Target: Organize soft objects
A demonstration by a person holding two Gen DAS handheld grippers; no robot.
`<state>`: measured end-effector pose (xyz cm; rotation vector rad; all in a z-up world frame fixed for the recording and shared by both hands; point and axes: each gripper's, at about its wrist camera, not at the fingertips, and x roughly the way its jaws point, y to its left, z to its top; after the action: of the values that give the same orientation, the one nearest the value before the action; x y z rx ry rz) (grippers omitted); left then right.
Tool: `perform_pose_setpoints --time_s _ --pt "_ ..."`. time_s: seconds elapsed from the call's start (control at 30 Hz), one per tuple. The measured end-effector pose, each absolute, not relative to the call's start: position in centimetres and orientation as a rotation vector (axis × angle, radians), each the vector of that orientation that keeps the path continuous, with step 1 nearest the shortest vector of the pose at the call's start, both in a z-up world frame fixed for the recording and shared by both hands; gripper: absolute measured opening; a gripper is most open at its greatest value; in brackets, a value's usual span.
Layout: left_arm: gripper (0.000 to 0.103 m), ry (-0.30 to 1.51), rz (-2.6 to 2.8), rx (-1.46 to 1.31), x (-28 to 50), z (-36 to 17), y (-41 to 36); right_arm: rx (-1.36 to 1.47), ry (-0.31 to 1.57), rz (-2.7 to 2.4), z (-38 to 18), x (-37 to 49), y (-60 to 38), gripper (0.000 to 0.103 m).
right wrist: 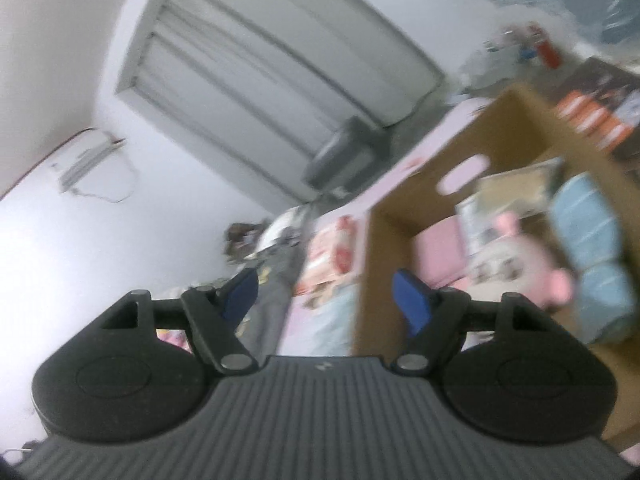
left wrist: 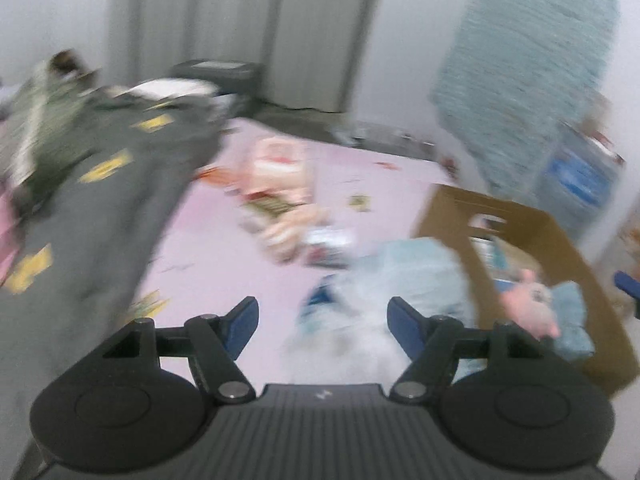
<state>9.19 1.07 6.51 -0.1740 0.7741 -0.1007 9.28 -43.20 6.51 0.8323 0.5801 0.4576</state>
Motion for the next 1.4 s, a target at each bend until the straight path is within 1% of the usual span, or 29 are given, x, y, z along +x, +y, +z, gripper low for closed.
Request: perform_pose_setpoints --time_s 0.2,0.47,0.7,0.93,1.2,1.3,1.4 --pt "0.072 0.801 -0.022 -0.242 6.9 4.2 5.0 0.804 0.605 0.654 7.8 10.7 -35.7 0.076" --pt "0.072 0.747 -0.031 -0.179 7.3 3.3 5.0 0.627 0.772 0.736 9.2 14.9 -26.9 0.076" --pt "0.071 0.734 -0.048 -0.125 8.9 1.6 4.6 0.506 0.865 0.721 9.8 18.5 -22.3 0.077" --pt "0.071 0.838 -0.084 -0.136 7.5 -0.4 6.9 0.571 1.023 0.794 6.4 21.2 -18.5 0.077" --pt "0.071 0.915 -0.094 -0.081 4.4 -2.5 7.9 0.471 1.267 0.912 0.2 19.5 -11.2 0.077" --pt "0.07 0.94 -0.092 -0.092 4.5 -3.6 7.9 0.42 1.322 0.916 -1.5 19.2 -9.1 0.073" --pt "0.065 0.965 -0.102 -0.104 5.0 -4.8 7.7 0.354 1.331 0.909 -2.3 18.6 -7.9 0.068"
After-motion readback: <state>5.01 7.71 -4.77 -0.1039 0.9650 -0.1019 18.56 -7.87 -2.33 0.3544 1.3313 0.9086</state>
